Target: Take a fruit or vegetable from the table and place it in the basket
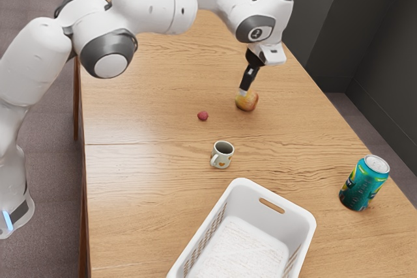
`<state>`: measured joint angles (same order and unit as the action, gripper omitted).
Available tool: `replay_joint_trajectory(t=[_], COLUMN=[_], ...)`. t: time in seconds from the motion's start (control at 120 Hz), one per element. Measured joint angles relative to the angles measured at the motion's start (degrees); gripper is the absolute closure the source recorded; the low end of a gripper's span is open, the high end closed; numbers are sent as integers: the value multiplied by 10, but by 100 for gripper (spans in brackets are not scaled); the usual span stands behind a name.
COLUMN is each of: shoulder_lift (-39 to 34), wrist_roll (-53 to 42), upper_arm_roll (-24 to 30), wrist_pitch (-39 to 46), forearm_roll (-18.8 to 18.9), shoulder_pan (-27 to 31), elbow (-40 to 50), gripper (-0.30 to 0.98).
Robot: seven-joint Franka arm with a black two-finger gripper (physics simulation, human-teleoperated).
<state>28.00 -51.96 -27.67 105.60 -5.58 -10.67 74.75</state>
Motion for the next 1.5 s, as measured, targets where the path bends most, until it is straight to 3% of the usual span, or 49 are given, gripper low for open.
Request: replay_joint_trajectory(t=[0.425,1.267,1.4,1.5], shoulder_lift=[43,75,75,74], wrist_roll=[-82,-142,-145,-146], upper_arm_roll=[1,1,0,0], wrist_pitch=[61,85,87,89], forearm_roll=[-17,-41,-54,-60], shoulder_pan=[14,19,31,34], elbow=[-2,6,12,12], gripper=[0,0,23,30])
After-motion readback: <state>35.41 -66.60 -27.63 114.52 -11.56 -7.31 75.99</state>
